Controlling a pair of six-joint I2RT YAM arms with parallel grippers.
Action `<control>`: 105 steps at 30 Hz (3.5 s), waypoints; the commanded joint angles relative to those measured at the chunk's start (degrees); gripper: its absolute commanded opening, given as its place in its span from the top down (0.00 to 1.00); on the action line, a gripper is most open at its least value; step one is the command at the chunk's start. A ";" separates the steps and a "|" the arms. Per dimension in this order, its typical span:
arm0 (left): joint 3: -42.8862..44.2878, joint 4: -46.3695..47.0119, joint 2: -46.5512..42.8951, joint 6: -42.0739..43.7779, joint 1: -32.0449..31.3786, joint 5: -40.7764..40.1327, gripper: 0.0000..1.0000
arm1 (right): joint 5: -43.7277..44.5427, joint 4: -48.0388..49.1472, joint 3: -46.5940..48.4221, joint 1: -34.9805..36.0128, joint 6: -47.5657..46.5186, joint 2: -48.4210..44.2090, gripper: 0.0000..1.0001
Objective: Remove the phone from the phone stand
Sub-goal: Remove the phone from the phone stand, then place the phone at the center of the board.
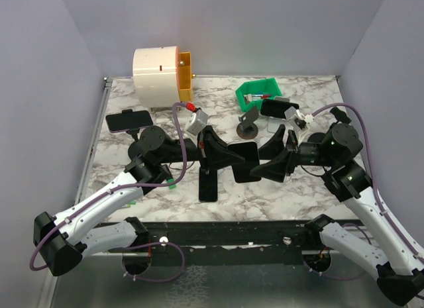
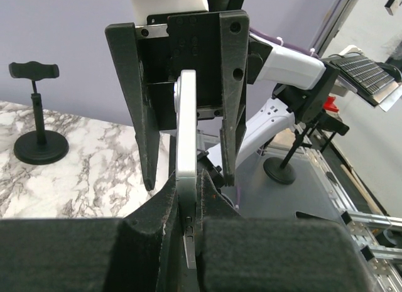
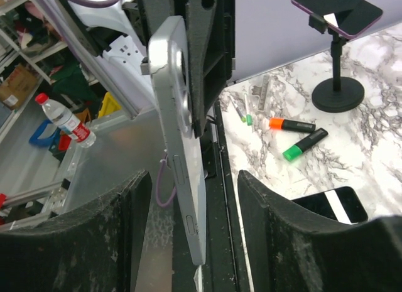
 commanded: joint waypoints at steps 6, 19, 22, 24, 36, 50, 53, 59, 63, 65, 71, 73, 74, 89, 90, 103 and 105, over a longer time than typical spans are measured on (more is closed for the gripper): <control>-0.04 1.19 -1.32 0.89 -0.36 -3.57 1.00 | 3.05 -2.04 -0.20 0.55 -0.35 1.70 0.48; -0.43 1.08 -1.23 1.16 -0.34 -2.72 1.00 | 0.00 2.75 -2.03 0.54 1.88 1.56 0.76; -0.52 1.08 -0.89 1.30 -0.32 -2.79 1.00 | -0.30 4.00 -2.92 0.56 2.53 1.20 0.86; -0.72 0.93 -0.89 1.54 -0.36 -3.43 0.90 | -0.43 6.12 -3.95 0.54 3.63 0.68 0.94; -2.30 -7.09 -4.78 8.07 -0.28 -11.57 0.31 | 5.59 10.29 -6.02 0.54 6.21 -5.14 1.00; -8.17 -15.80 -17.55 19.59 -0.28 -43.12 0.01 | 31.75 -4.41 -9.26 0.54 2.92 -3.44 1.00; -7.10 -16.92 -16.75 23.60 -0.33 -44.88 0.01 | 29.95 -3.50 -11.90 0.54 4.20 1.15 1.00; -9.52 -15.34 -16.05 27.30 -0.33 -52.74 0.01 | 27.21 5.97 -19.31 1.15 10.54 8.61 1.00; -12.76 -13.48 -17.12 26.68 -0.35 -52.46 0.01 | 27.89 12.15 -22.98 3.79 13.70 13.80 1.00; -14.10 -13.20 -17.88 25.83 -0.28 -51.19 0.01 | 30.17 13.69 -23.68 4.86 14.67 16.11 1.00; -17.42 -12.41 -19.86 24.81 -0.28 -49.73 0.01 | 35.33 19.80 -25.74 5.12 20.95 22.94 1.00; -17.04 -13.56 -20.02 24.99 -0.29 -50.03 0.01 | 35.02 22.49 -26.25 5.11 23.33 25.74 1.00; -17.09 -13.67 -20.11 25.10 -0.33 -50.22 0.01 | 34.29 24.10 -26.50 5.11 24.33 27.16 1.00; -17.50 -13.85 -20.51 25.95 -0.34 -48.33 0.01 | 28.76 29.42 -25.97 5.28 27.69 39.82 0.99; -17.54 -13.81 -20.42 25.98 -0.35 -48.24 0.01 | 28.15 29.88 -25.97 5.23 27.95 40.39 0.99; -17.52 -13.95 -20.38 26.11 -0.35 -47.79 0.01 | 24.31 32.67 -26.67 5.22 30.04 44.33 0.96; -17.51 -13.95 -20.32 26.02 -0.29 -47.70 0.01 | 24.18 33.30 -26.58 5.25 30.56 45.05 0.93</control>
